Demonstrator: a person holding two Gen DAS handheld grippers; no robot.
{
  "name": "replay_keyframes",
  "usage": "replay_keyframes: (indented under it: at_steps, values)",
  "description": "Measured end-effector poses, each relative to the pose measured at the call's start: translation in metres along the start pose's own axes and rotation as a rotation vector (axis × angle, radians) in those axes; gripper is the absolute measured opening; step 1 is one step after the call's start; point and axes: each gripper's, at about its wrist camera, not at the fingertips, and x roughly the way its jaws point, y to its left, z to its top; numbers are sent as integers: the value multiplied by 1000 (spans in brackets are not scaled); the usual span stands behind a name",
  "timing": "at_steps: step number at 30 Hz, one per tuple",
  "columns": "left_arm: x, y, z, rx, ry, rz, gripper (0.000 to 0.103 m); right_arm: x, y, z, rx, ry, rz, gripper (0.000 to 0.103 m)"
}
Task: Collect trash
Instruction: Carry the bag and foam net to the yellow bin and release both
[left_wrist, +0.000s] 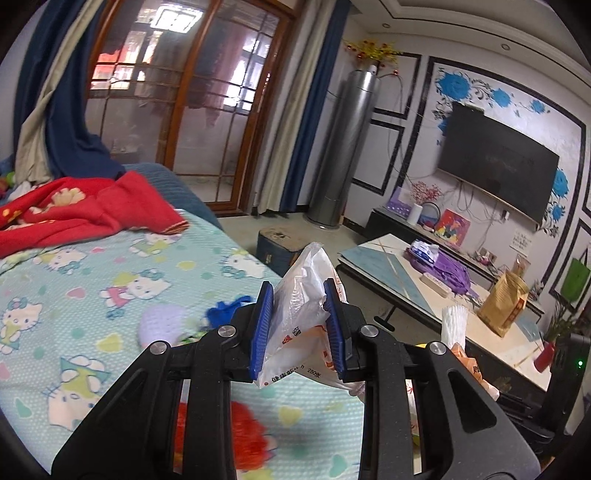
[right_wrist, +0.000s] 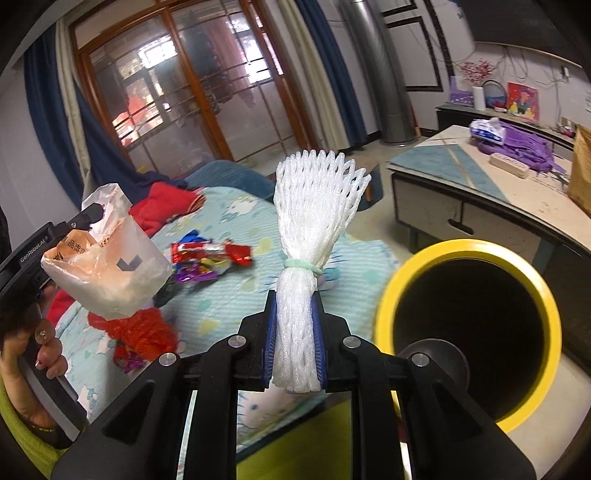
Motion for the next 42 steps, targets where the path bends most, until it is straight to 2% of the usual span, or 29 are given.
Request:
replay_keyframes:
  at_steps: [14, 27, 33, 38, 42]
  values:
    - [43, -78, -26, 143, 53, -27, 21, -23, -72, -12, 118, -19, -111, 17]
    - [99, -168, -74, 387, 111, -69, 22, -33, -128, -22, 280, -23, -172, 17]
    - [124, -195, -92, 432, 171, -115, 22, -31, -142, -24, 328, -17, -188, 17]
    - [141, -203, -103, 446, 239, -153, 23, -23, -151, -28, 360, 12, -204, 18]
    - [151, -204, -109, 440, 284, -171, 30, -17, -156, -30, 383, 33, -211, 19]
